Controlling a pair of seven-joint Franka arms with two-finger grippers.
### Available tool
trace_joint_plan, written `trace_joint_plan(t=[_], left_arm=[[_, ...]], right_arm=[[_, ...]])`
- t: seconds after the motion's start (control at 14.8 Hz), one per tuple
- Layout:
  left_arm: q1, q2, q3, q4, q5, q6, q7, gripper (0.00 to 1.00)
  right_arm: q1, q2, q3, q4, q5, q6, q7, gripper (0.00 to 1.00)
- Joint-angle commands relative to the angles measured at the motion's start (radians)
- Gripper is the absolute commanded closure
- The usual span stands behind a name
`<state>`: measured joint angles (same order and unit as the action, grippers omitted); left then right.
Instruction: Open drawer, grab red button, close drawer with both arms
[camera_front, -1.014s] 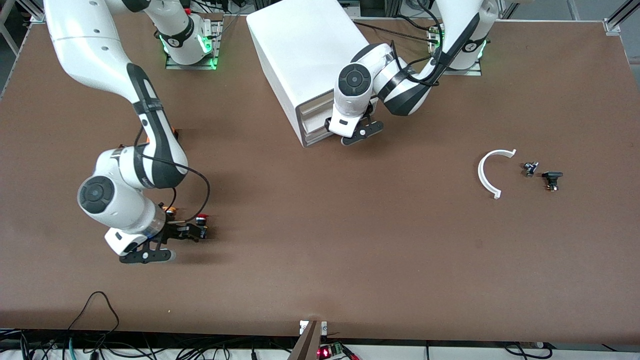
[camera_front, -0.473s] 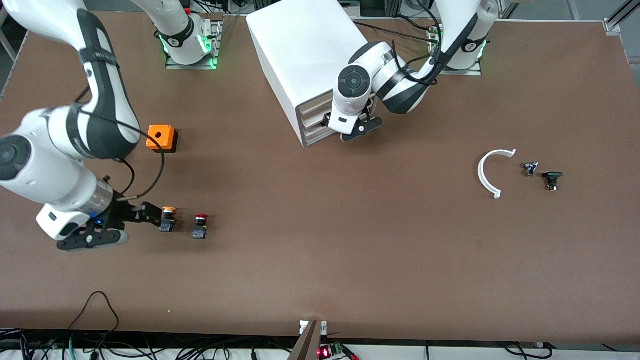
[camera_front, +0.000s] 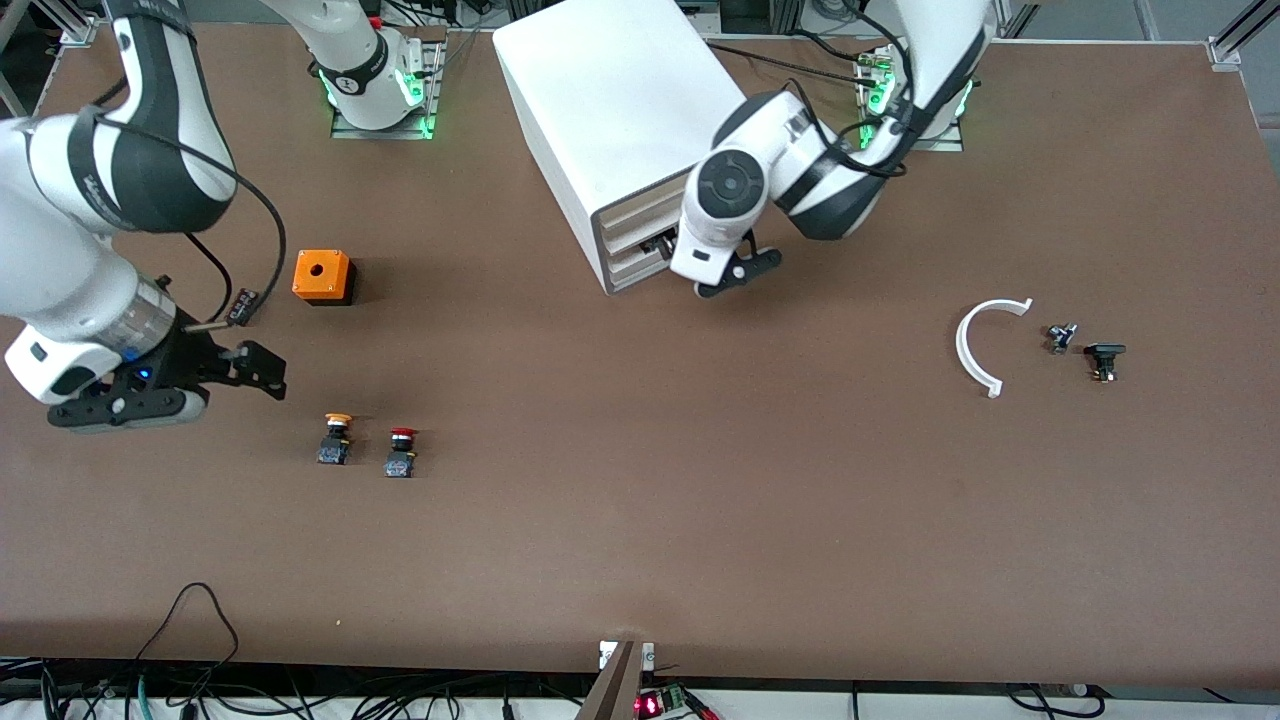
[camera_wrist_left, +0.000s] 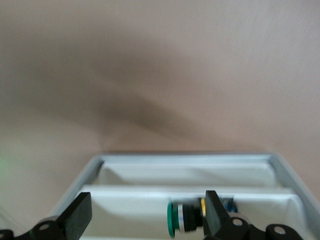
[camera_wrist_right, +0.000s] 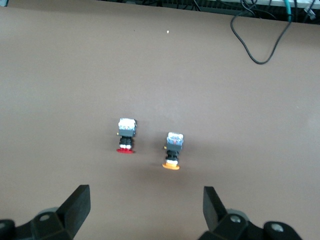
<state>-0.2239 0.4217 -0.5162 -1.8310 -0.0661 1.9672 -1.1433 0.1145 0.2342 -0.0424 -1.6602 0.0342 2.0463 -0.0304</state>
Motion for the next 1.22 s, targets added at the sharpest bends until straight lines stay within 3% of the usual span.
trace_joint_plan(t=[0.0,0.34,0.47,0.68,0.81,0.95,1.01,1.15], left_arm=[[0.101,-0.020,-0.001,0.088,0.055,-0.106,0.149,0.00],[0.237,-0.023,-0.007,0.337,0.121,-0.423,0.388,0.00],[0.288,-0.058,-0.004,0.370,0.121,-0.540,0.541,0.00],[0.369,-0.167,0.005,0.369,0.120,-0.587,0.741,0.00],[0.362,-0.249,0.124,0.348,0.114,-0.584,0.975,0.00],[0.318,-0.342,0.270,0.252,0.103,-0.573,1.198,0.00],[0.279,-0.389,0.356,0.190,0.091,-0.533,1.241,0.00],[0.236,-0.437,0.426,0.157,0.089,-0.426,1.252,0.00]], right_arm=[[-0.036,-0.113,0.009,-0.081,0.004,-0.049,0.017,0.00],[-0.073,-0.209,0.016,-0.092,0.000,-0.150,0.049,0.00],[-0.079,-0.251,0.016,-0.124,0.000,-0.149,0.052,0.00],[-0.105,-0.303,0.052,-0.164,0.000,-0.150,0.055,0.00],[-0.101,-0.349,0.052,-0.213,0.000,-0.147,0.079,0.00],[-0.096,-0.374,0.052,-0.233,0.000,-0.146,0.084,0.00],[-0.095,-0.374,0.052,-0.233,0.000,-0.146,0.084,0.00],[-0.095,-0.366,0.052,-0.221,-0.002,-0.149,0.081,0.00]])
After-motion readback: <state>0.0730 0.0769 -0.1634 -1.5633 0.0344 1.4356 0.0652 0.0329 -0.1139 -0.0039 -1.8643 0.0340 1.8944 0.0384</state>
